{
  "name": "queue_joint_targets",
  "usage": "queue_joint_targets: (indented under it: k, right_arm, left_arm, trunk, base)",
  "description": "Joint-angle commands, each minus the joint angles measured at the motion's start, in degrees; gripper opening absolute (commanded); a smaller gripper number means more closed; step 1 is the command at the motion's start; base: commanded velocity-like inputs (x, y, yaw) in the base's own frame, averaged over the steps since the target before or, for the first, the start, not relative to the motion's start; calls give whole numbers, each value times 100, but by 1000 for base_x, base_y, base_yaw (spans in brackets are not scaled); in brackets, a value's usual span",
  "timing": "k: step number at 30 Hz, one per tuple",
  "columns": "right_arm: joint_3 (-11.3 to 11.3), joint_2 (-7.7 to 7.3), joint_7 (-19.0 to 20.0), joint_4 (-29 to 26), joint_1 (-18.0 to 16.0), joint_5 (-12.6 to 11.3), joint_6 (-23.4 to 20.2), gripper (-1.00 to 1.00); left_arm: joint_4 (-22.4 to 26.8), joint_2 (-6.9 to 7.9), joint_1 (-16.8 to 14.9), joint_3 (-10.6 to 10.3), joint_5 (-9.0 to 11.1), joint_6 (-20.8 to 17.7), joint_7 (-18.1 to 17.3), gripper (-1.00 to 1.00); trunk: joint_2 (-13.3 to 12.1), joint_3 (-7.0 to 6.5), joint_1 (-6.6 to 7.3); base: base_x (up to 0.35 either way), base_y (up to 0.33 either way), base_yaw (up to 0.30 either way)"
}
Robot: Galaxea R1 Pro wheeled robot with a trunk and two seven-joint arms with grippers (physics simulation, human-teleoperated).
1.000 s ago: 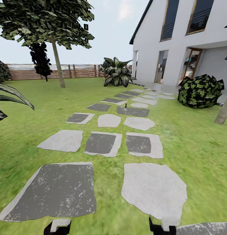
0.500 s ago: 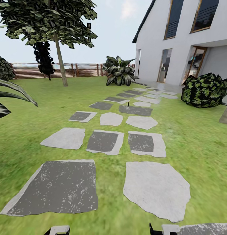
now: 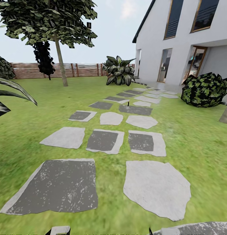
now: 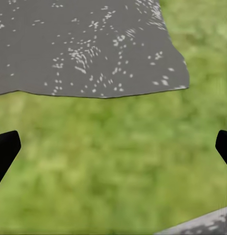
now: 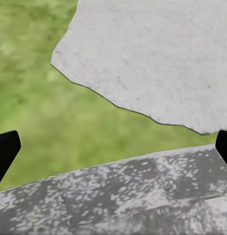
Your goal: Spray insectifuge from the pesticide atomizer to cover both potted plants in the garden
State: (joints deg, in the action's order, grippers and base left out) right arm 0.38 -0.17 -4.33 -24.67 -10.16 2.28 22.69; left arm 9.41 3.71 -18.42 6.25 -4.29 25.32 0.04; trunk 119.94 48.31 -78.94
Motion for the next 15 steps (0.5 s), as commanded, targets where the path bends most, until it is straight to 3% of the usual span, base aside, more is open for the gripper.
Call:
queue_joint_targets:
  k: [1, 4, 15]
  right_arm:
    - [3, -1, -31, 5, -3, 151, 17, 100]
    - [-2, -1, -32, 5, -3, 312, 20, 100]
    - [-10, -1, -38, 10, -3, 337, 17, 100]
  left_arm:
    - [-8, -1, -4, 41, -46, 19, 3, 100]
    - [-9, -1, -4, 43, -46, 17, 4, 100]
    - [-9, -5, -4, 43, -46, 17, 4, 100]
  trunk:
    - [44, 23, -22]
    - [164, 77, -88]
    - [605, 275, -329]
  base:
    - [0, 0, 0]
    - [0, 0, 0]
    - [0, 0, 0]
